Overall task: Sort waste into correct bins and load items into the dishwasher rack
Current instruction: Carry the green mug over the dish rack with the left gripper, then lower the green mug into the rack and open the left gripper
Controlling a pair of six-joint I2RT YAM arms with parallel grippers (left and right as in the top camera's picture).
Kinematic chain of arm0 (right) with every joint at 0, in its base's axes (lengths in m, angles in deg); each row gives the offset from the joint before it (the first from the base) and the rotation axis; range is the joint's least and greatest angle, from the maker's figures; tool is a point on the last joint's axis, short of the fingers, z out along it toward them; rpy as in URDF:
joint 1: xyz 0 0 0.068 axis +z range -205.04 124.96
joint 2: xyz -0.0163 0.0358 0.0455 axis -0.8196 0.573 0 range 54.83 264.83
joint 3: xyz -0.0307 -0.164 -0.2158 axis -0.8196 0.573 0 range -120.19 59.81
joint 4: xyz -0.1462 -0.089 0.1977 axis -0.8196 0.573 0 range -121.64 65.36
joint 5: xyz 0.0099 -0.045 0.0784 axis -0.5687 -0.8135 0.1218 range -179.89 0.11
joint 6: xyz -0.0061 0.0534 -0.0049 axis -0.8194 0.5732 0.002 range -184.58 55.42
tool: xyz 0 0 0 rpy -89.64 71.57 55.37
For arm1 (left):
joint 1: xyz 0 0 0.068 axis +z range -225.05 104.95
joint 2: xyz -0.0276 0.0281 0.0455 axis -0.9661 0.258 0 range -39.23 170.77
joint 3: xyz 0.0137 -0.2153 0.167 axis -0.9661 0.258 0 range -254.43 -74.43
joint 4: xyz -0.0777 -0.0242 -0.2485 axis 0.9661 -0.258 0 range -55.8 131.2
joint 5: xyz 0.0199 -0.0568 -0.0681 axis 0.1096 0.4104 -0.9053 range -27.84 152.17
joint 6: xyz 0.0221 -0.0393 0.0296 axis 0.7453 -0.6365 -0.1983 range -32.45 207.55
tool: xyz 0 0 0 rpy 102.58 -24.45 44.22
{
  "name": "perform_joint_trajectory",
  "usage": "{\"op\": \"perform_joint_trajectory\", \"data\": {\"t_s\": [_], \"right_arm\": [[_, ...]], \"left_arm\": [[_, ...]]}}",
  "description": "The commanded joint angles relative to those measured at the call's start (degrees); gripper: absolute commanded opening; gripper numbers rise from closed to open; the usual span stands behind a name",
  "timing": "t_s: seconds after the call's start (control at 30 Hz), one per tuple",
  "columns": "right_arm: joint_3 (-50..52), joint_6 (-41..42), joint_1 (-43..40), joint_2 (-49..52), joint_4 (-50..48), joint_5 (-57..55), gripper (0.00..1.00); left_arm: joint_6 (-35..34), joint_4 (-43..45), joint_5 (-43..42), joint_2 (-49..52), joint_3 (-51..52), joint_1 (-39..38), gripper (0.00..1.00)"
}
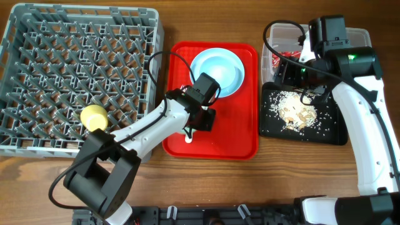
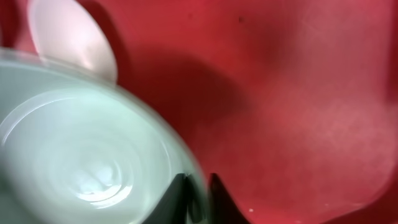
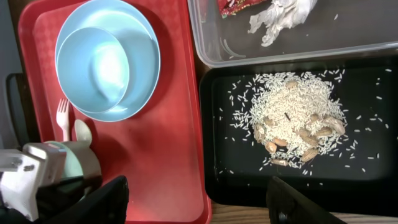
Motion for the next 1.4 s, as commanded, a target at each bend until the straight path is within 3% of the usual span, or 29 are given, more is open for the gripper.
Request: {"op": "perform_joint_trajectory", "data": {"t_s": [0.0,0.27,0.47,0.67,0.93,1.23,1.37], "right_arm": [[-0.3,0.6,-0.1,-1.1,0.2,-1.0,0.72],[-0.3,0.2,-0.1,-1.1,0.4,-1.0,0.72],[-0.3,-0.5,-0.1,-1.1,0.3,-1.2,0.72],[-0.3,-0.7,-0.1,-1.1,0.3,-1.2,0.72],[-0.3,-0.8,-0.1,-1.1,0.3,-1.2,0.71],[-0.3,-0.8,-0.1,-1.1,0.3,-1.2,0.71],[-0.3,-0.7,-0.1,-1.1,0.4,-1.2,0.71]], "left_arm": [[0.1,0.1,0.4,-0.1,-0.4,-0.3,0.04],[0.6,-4.6,0.4,-7.7,-6.2,1.2,0.04],[3.2,-8.2,-0.2,-16.7,-9.7,8.7,0.04],[9.3,-7.8,-16.3,-22.7,-9.7,26.6,0.04],[13.8,-7.9,-43.8,-17.3,-9.6,49.9,0.04],[16.6,-6.8,-56.0,-6.2,-9.6,60.4,0.04],[16.6,-5.1,-57.0,-2.3,-9.6,62.4,0.04]]}}
